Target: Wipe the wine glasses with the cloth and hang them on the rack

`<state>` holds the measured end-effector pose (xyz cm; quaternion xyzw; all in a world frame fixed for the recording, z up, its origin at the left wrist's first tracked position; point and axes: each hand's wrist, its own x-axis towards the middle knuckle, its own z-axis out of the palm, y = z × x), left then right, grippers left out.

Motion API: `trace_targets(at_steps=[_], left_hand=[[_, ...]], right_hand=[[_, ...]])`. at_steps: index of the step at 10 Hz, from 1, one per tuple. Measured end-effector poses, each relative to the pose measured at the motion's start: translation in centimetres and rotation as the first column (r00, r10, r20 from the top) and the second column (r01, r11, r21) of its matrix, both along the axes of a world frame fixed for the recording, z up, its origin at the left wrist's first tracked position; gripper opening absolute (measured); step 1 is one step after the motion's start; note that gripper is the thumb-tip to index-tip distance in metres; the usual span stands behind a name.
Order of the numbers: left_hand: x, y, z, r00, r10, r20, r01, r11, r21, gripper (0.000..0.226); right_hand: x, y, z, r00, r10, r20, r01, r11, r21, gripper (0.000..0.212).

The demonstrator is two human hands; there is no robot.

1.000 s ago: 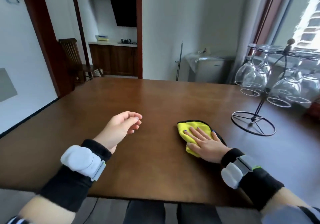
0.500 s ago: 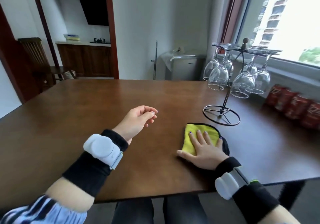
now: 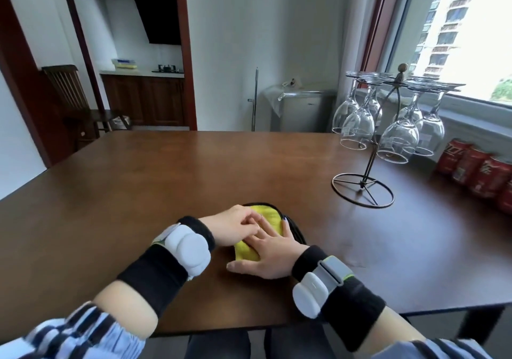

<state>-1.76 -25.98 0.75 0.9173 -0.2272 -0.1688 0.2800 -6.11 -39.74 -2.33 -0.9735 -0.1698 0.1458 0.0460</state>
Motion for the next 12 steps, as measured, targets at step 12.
trace_targets(at_steps=[12], left_hand=[[5.9, -2.3, 0.7, 0.992, 0.126, -0.026, -0.128, 0.964, -0.231, 0.051]], right_hand=[[7.6, -10.5, 1.8, 0.919, -0.395, -0.008, 0.354, 0.815, 0.459, 0.050]])
